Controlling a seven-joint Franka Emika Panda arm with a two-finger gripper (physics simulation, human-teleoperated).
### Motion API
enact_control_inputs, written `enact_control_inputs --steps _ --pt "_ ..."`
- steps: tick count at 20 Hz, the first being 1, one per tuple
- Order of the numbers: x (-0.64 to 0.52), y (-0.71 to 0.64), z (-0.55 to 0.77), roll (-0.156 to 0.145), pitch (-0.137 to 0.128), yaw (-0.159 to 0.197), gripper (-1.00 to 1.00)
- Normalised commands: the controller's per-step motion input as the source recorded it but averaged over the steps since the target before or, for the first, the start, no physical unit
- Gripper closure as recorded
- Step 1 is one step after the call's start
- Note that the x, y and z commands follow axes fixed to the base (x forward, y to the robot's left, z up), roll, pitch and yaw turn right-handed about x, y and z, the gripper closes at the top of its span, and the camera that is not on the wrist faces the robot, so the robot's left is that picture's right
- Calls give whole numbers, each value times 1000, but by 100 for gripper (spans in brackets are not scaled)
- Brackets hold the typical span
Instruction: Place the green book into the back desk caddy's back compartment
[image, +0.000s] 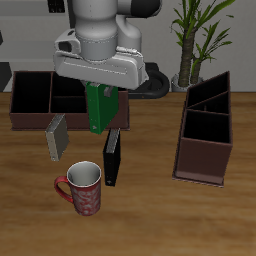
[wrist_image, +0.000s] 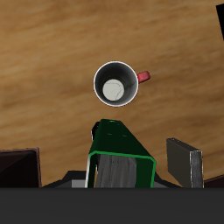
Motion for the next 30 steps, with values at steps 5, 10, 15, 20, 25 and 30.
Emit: enact_control_inputs --steps 5,10,15,20,25,30 --pt "-476 -350 287 -35 -39 8 100" --pt "-377 -301 117 -27 -28 44 100" --pt "-409 -292 95 -21 -26 17 100" --pt "-404 -199 3 3 -12 56 100" --pt "-403 -174 -24 0 4 34 100" --pt "-387 -190 -7 4 -11 23 100"
